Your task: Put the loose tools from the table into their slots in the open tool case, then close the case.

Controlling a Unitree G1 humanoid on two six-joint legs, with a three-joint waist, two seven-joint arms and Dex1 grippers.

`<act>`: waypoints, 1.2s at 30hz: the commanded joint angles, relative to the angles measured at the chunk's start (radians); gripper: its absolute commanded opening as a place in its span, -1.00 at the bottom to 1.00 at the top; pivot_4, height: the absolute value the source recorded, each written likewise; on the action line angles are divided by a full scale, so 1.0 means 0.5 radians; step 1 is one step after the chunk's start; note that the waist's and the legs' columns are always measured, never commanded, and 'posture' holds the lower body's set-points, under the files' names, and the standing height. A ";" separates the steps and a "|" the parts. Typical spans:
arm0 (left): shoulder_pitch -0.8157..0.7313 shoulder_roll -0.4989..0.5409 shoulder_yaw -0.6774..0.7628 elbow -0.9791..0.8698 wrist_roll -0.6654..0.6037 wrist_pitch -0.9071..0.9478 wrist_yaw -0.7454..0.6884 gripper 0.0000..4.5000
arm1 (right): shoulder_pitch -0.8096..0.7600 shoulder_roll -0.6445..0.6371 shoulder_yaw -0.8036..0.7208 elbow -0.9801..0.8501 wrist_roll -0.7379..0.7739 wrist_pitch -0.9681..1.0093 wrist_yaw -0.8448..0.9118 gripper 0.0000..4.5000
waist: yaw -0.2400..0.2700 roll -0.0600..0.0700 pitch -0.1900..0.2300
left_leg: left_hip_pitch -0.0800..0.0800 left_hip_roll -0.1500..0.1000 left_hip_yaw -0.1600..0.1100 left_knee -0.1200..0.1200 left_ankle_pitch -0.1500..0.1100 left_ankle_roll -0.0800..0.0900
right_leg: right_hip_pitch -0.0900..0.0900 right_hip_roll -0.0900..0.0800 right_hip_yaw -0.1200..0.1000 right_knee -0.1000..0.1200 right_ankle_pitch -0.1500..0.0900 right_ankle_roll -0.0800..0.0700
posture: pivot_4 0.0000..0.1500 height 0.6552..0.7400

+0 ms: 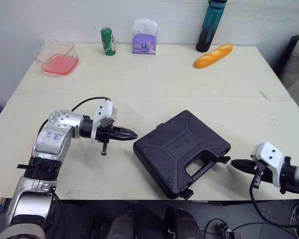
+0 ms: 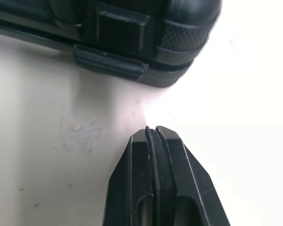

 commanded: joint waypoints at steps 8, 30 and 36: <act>-0.541 -0.798 -0.489 0.593 0.247 -0.291 0.224 -0.99 | 0.093 0.241 -0.111 -0.456 0.070 0.317 -0.376 -1.00 | 0.004 0.001 -0.001 | 0.002 -0.003 0.004 -0.001 0.001 0.001 | 0.001 0.004 -0.005 -0.002 0.002 0.003 | 1.00 1.00; -0.717 -1.229 -1.257 1.805 1.351 -1.670 0.323 -0.99 | 0.120 0.519 -0.032 -0.718 0.105 0.487 -0.712 -1.00 | -0.013 -0.011 -0.029 | 0.005 0.002 -0.001 -0.004 -0.006 0.010 | 0.004 -0.001 -0.001 -0.018 0.000 -0.001 | 1.00 1.00; -0.694 -1.236 -1.263 1.796 1.392 -1.653 0.356 -0.99 | -0.022 0.514 -0.045 -0.737 0.226 0.563 -0.703 -1.00 | -0.014 -0.025 -0.048 | 0.009 0.008 -0.003 -0.005 -0.012 0.013 | 0.009 -0.001 -0.005 -0.020 -0.003 -0.005 | 1.00 1.00</act>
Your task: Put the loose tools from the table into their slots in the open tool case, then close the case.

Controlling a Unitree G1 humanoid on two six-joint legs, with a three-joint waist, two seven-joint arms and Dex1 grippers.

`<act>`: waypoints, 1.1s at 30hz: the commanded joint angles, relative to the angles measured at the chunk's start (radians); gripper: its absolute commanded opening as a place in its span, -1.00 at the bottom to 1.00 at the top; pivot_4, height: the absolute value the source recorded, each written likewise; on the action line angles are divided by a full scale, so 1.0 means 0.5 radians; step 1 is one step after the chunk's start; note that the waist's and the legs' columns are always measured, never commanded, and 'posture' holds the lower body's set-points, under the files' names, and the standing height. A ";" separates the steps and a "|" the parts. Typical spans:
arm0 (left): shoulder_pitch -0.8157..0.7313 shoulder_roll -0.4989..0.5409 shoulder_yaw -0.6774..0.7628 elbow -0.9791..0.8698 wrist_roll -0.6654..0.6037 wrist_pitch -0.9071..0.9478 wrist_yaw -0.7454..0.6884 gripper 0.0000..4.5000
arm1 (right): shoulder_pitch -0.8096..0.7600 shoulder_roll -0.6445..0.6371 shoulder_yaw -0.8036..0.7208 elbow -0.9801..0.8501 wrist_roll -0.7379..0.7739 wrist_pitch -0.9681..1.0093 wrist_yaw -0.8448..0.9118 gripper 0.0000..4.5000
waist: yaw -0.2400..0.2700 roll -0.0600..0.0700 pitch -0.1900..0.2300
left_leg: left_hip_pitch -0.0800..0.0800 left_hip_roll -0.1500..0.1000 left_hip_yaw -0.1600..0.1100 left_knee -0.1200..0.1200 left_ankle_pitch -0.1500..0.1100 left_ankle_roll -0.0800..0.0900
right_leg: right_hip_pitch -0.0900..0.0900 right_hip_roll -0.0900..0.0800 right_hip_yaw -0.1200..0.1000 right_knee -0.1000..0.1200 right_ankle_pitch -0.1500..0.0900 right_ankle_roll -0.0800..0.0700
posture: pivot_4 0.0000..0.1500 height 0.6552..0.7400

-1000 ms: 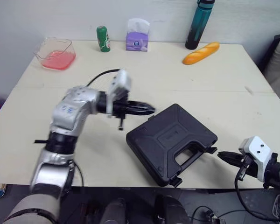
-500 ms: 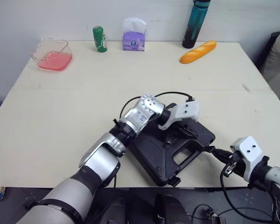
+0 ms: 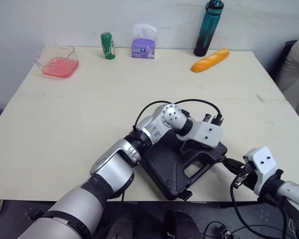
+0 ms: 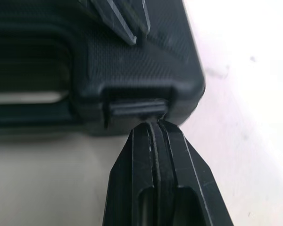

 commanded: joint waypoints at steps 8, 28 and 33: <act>0.140 -0.024 -0.168 0.176 0.196 0.111 -0.146 -0.99 | -0.142 -0.030 0.029 -0.075 0.067 0.055 0.009 -1.00 | -0.008 -0.001 -0.008 | 0.005 0.006 -0.001 0.001 -0.007 0.003 | 0.007 0.000 0.000 -0.003 -0.001 -0.002 | 1.00 1.00; 0.464 0.860 0.216 -1.629 -0.905 1.291 -1.169 -0.99 | 0.295 -0.441 0.205 -0.446 0.362 0.242 0.454 -1.00 | -0.001 0.042 0.021 | -0.008 -0.008 -0.003 0.002 0.008 -0.007 | -0.010 0.002 0.006 0.014 0.000 -0.001 | 1.00 1.00; 0.575 1.034 0.029 -1.783 -0.855 1.221 -1.153 -0.99 | 0.198 -0.467 0.406 -0.470 0.360 0.253 0.442 -1.00 | -0.003 0.041 0.022 | -0.010 -0.008 -0.003 0.002 0.008 -0.007 | -0.010 0.003 0.007 0.013 0.001 0.001 | 1.00 1.00</act>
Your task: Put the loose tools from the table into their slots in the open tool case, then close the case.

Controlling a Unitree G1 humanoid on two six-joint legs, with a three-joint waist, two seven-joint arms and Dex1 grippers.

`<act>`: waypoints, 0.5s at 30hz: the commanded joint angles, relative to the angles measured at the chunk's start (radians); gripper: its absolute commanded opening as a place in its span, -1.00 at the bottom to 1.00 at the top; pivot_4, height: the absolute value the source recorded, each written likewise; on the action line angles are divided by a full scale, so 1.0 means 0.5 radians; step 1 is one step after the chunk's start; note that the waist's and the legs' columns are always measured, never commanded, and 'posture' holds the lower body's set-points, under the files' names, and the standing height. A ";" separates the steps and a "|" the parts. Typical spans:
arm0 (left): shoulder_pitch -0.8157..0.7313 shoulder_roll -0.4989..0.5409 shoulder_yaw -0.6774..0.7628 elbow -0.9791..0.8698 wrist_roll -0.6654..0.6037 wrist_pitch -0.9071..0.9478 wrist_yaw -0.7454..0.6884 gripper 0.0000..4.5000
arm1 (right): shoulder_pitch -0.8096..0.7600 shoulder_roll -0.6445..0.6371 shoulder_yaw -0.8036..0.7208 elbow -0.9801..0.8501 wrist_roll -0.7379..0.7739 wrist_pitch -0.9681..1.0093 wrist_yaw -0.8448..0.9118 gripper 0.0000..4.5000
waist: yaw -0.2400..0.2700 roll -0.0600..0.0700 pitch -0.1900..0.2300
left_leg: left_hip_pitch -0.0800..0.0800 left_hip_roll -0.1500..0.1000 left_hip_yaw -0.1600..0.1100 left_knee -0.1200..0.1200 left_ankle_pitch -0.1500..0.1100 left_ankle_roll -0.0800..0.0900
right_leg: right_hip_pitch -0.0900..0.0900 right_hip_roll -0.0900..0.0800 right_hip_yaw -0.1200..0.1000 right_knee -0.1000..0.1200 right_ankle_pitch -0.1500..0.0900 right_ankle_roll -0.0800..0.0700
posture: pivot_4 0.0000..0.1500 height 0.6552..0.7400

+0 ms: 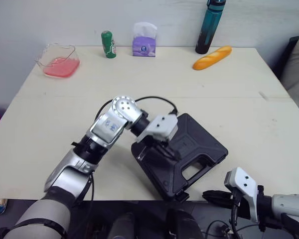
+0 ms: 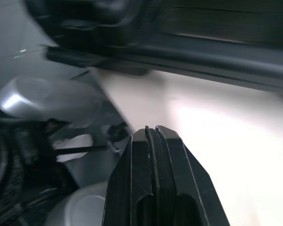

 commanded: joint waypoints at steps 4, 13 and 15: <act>0.076 0.124 -0.175 -0.147 0.124 -0.204 -0.141 -0.99 | -0.123 -0.020 0.166 -0.057 0.035 0.024 -0.010 -1.00 | 0.006 0.000 0.000 | 0.000 -0.001 0.000 0.002 0.000 0.000 | 0.000 0.000 0.000 -0.006 0.000 0.000 | 1.00 1.00; 0.109 0.199 -0.329 -0.068 0.347 -0.480 -0.111 -0.99 | -0.341 0.057 0.283 -0.029 0.150 0.105 -0.072 -1.00 | 0.003 -0.001 0.000 | 0.003 0.000 0.000 0.001 0.000 0.000 | 0.003 0.000 0.000 -0.006 0.000 0.000 | 1.00 1.00; 0.111 0.176 -0.339 -0.024 0.377 -0.512 -0.078 -0.99 | -0.414 0.102 0.281 -0.012 0.206 0.144 -0.111 -1.00 | 0.002 0.000 -0.001 | 0.006 0.000 0.000 0.001 0.000 0.000 | 0.005 0.000 0.000 -0.006 0.000 0.000 | 1.00 1.00</act>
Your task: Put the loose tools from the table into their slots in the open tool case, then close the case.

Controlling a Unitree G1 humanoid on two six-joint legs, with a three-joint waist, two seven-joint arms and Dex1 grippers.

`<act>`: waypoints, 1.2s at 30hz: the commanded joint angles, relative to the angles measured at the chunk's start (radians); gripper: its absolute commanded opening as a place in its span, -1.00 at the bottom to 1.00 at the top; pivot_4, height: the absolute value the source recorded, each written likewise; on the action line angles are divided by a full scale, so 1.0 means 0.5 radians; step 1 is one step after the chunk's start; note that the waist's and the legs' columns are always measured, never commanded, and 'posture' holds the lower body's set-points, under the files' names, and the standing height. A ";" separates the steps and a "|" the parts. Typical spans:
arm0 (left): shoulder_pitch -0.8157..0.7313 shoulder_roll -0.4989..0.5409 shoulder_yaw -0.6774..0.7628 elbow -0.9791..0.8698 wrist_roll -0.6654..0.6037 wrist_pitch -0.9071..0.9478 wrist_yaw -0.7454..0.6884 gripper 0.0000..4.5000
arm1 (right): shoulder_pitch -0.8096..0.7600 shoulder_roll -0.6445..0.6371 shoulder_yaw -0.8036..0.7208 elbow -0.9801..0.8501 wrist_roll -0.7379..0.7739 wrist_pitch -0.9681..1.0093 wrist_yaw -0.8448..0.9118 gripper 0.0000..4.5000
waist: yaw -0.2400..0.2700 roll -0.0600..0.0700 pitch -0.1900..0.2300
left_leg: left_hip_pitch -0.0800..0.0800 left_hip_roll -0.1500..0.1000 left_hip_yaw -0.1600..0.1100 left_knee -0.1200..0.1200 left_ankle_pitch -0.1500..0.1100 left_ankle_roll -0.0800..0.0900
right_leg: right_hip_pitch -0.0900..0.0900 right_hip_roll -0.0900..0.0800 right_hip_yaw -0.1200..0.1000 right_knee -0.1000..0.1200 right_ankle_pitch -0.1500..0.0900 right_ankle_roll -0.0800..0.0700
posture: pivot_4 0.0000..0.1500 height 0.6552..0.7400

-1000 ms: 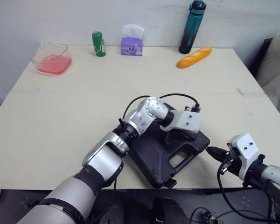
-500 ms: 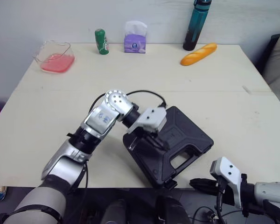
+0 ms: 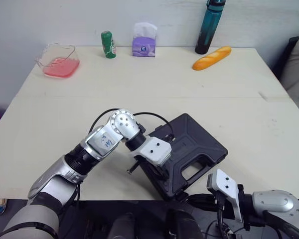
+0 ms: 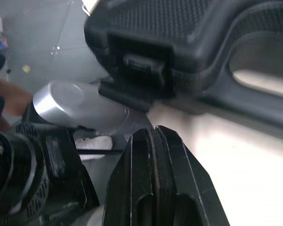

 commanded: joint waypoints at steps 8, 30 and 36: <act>0.044 -0.011 -0.154 0.182 0.257 -0.101 -0.045 -0.99 | -0.240 0.179 -0.058 0.044 0.240 0.175 -0.163 -1.00 | -0.011 -0.002 -0.004 | 0.009 0.005 -0.001 0.000 0.000 0.000 | 0.011 -0.004 0.001 0.000 0.000 -0.001 | 1.00 1.00; 0.049 -0.010 -0.087 0.168 0.245 -0.040 -0.040 -0.99 | -0.145 -0.015 -0.010 0.067 0.380 0.274 -0.107 -1.00 | -0.004 -0.002 -0.004 | 0.008 0.011 -0.004 -0.002 0.001 -0.006 | 0.010 -0.002 -0.001 0.000 -0.002 -0.006 | 1.00 1.00; 0.073 -0.004 -0.099 0.161 0.264 -0.067 -0.032 -0.99 | -0.293 0.140 0.026 0.082 0.488 0.323 -0.200 -1.00 | -0.005 -0.002 -0.004 | 0.008 0.011 -0.004 -0.002 0.001 -0.006 | 0.010 -0.002 -0.001 -0.001 -0.002 -0.006 | 1.00 1.00</act>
